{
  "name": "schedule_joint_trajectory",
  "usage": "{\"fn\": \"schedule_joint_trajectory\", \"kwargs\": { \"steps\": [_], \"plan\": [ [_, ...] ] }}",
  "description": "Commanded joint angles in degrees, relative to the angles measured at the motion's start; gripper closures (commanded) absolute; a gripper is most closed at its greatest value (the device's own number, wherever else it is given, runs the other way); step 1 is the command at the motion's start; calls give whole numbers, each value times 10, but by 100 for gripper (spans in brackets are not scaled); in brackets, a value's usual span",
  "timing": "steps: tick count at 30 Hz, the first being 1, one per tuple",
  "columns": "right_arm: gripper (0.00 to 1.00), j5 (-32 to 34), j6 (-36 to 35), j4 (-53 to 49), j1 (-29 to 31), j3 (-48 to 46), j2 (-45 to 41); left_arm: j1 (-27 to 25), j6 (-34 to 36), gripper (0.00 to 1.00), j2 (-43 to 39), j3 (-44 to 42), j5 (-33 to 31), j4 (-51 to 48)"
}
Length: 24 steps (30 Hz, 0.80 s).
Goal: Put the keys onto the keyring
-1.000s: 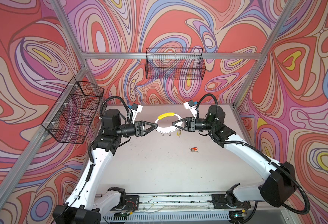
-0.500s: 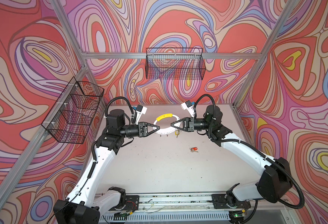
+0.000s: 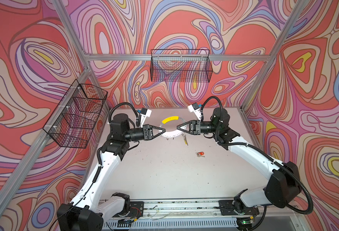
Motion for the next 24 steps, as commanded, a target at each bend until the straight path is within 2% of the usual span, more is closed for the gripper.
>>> {"fn": "schedule_joint_trajectory", "kwargs": {
  "steps": [1,3,6,7,9,12,15,20,24],
  "plan": [
    [62,46,-105,-127,-26,18,-14,1,-28,100,-3,-7,-5,41],
    [57,59,-124,-161,-55,13,-31,2,-33,100,-4,-10,-12,38],
    [54,73,-148,-206,-110,-5,-57,6,-21,100,-6,-10,-22,15],
    [54,97,-174,-248,-123,-1,-62,8,-16,100,-5,-8,-25,6],
    [53,201,-247,-351,-128,21,-59,13,-12,100,-1,-6,-29,-1],
    [56,368,-305,-443,-129,31,-39,19,-25,100,9,-15,-36,15],
    [59,457,-332,-452,-128,-9,-32,21,-50,100,14,-35,-37,50],
    [63,539,-351,-434,-93,-79,-19,22,-55,100,9,-51,-44,59],
    [66,546,-344,-419,-56,-114,2,26,-55,100,13,-58,-43,59]
  ]
}}
